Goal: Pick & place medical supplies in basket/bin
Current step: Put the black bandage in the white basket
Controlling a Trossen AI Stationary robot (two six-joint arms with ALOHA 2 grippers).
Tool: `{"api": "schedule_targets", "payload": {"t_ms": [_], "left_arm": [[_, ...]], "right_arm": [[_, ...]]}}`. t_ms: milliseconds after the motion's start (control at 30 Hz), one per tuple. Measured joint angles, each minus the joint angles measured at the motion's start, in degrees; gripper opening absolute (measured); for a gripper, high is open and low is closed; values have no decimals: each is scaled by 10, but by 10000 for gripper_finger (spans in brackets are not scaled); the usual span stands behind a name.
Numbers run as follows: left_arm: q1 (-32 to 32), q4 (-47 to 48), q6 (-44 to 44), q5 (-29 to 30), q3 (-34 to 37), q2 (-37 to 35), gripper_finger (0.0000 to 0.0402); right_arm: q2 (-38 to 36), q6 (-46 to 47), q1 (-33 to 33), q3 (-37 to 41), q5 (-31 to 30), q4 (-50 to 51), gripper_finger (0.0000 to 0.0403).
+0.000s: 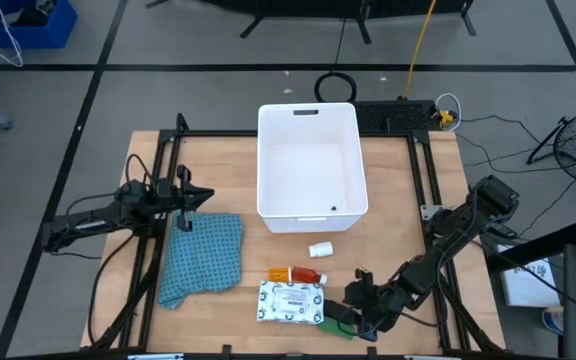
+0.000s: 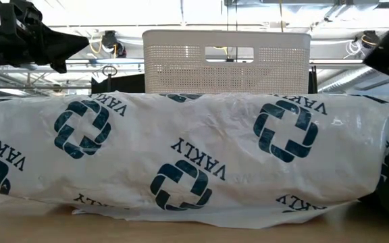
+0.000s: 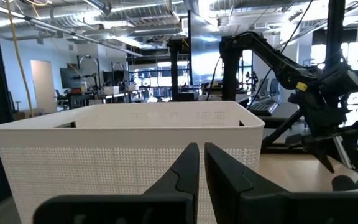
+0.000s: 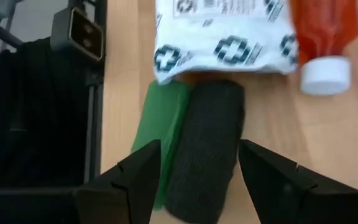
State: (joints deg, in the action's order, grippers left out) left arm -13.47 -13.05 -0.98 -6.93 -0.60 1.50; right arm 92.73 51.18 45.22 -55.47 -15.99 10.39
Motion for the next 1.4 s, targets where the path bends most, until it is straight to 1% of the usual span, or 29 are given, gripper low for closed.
{"api": "schedule_targets", "payload": {"t_ms": [100,233,433,467,600,700,767,933,1067,1100,1200,1300,1400], "left_arm": [[0,0,-2,1,0,0,31],[0,0,-1,16,0,0,31],[0,3,20,28,0,0,31],[0,7,25,28,0,0,31],[0,27,33,28,0,0,31],[0,41,44,29,0,0,31],[0,46,45,29,0,0,31],[0,48,46,29,0,0,31],[0,47,48,30,0,0,31],[0,47,48,30,0,0,31],[0,47,48,30,0,0,31],[0,47,48,30,0,0,31],[0,47,50,30,0,0,31]], "right_arm": [[0,20,6,0,2,-3,210],[0,36,18,0,-12,-2,210],[0,21,23,0,-79,2,210],[0,21,23,0,-82,-2,210],[6,21,21,0,-81,-23,210],[28,29,21,0,-77,-29,210],[45,43,21,0,-64,-47,210],[85,66,22,0,-63,-54,210],[112,88,21,-1,-32,-52,210],[117,91,22,-1,-36,-53,210],[123,95,21,-2,-18,-50,210],[121,99,22,-2,-19,-47,209],[114,97,21,-1,-22,-45,194]]}}
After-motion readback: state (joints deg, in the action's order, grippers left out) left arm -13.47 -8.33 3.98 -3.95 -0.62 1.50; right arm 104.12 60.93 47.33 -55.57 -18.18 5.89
